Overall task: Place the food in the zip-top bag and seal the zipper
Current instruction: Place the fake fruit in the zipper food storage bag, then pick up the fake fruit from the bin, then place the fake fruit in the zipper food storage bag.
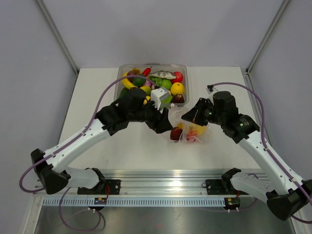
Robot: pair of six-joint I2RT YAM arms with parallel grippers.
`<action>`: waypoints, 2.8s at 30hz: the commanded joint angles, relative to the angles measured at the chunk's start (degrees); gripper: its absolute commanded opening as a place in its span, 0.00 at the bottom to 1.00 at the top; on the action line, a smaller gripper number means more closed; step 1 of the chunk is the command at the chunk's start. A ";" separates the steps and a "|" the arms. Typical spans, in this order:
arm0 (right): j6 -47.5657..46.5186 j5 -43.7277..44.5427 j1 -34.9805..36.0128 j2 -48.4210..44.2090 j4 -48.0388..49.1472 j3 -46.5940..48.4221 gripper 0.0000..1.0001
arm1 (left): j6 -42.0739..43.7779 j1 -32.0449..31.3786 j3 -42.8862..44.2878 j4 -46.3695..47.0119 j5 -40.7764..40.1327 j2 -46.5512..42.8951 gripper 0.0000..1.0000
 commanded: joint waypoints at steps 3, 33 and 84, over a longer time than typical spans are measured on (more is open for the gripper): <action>0.07 -0.73 0.52 0.21 -0.89 1.90 0.08 | 3.42 2.60 -4.11 0.47 -8.99 -11.65 0.54; -3.44 2.79 0.60 5.92 -1.33 1.63 0.09 | 8.87 28.45 51.25 2.50 -31.61 52.75 0.99; -0.72 2.08 0.60 5.92 0.95 2.25 0.09 | -6.32 10.18 -1.27 9.09 -5.50 -2.07 0.25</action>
